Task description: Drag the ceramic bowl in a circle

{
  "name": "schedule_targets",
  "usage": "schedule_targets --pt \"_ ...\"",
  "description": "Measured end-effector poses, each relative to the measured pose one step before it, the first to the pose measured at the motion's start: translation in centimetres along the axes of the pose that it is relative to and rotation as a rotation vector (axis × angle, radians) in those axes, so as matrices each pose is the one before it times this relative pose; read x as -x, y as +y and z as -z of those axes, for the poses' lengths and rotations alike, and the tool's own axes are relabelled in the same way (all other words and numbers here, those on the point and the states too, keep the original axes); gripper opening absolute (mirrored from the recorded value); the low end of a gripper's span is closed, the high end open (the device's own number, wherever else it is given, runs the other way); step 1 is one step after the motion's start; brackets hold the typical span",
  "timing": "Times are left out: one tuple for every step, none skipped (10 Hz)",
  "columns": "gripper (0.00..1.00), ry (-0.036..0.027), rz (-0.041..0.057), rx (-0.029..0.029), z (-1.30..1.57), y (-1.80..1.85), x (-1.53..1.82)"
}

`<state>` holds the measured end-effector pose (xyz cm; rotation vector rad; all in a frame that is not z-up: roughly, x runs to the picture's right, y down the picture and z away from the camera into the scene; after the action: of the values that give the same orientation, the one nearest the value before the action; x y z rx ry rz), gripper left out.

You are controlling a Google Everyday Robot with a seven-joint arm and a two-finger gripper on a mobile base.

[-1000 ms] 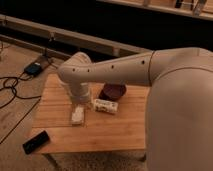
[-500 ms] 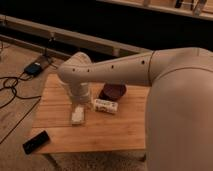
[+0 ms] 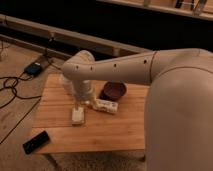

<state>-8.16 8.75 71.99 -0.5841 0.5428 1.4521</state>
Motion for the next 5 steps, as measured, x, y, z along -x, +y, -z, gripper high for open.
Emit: schedule_targets --pt "0.65 0.00305 -0.01659 -0.00453 -0.412 -1.918 1.197" --pt "0.65 0.00174 -0.01706 -0.00418 -0.427 -1.901 1.154" --pt "0.65 -0.00083 -0.02044 -0.00048 -0.457 -2.025 1.28" --pt "0.65 -0.00146 -0.02992 -0.00122 -0.671 -2.608 1.471" --pt "0.65 -0.00335 -0.02135 0.00236 -0.425 -1.609 0.95"
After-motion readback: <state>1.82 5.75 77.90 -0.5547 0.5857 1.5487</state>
